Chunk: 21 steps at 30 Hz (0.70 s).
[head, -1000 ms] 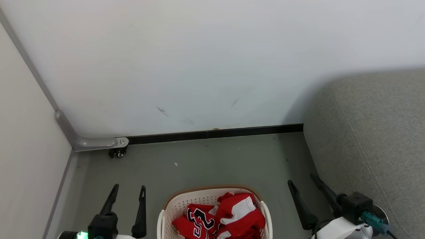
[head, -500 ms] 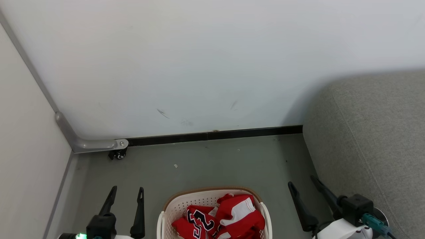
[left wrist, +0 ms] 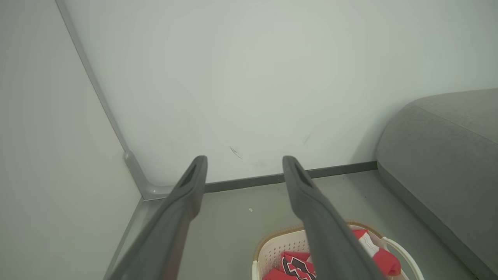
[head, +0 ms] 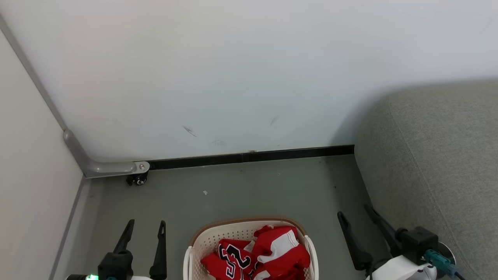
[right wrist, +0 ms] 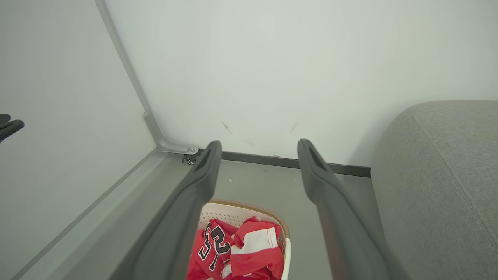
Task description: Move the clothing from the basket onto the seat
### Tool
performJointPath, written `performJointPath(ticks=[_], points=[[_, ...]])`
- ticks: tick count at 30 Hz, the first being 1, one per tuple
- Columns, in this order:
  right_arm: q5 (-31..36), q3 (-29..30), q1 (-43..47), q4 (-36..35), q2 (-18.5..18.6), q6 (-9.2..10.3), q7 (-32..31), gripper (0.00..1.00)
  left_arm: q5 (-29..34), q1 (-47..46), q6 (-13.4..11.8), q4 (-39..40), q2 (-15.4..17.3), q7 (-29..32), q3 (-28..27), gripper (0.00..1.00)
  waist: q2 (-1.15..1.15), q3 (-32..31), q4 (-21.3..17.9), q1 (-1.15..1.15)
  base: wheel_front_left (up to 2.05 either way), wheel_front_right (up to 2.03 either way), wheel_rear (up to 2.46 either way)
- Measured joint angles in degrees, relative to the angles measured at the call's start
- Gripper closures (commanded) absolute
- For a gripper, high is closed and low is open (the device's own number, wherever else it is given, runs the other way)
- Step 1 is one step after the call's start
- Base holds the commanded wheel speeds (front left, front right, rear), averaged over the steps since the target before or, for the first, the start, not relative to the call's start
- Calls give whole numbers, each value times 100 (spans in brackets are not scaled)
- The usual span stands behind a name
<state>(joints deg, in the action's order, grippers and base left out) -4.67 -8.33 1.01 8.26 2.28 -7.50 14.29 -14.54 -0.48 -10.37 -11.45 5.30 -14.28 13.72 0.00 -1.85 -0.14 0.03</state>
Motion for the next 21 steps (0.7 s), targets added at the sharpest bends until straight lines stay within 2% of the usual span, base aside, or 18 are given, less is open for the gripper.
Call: performJointPath(ticks=[11,21], points=[[22,163,11,-108,0,0,0,0,42,-10,102,-249,122,9,120,0,0,153,-43,0,0,0,0],[107,346,82,-305,-1,0,1,0,126,-282,333,-544,135,120,400,0,0,424,-116,-1,0,0,0]])
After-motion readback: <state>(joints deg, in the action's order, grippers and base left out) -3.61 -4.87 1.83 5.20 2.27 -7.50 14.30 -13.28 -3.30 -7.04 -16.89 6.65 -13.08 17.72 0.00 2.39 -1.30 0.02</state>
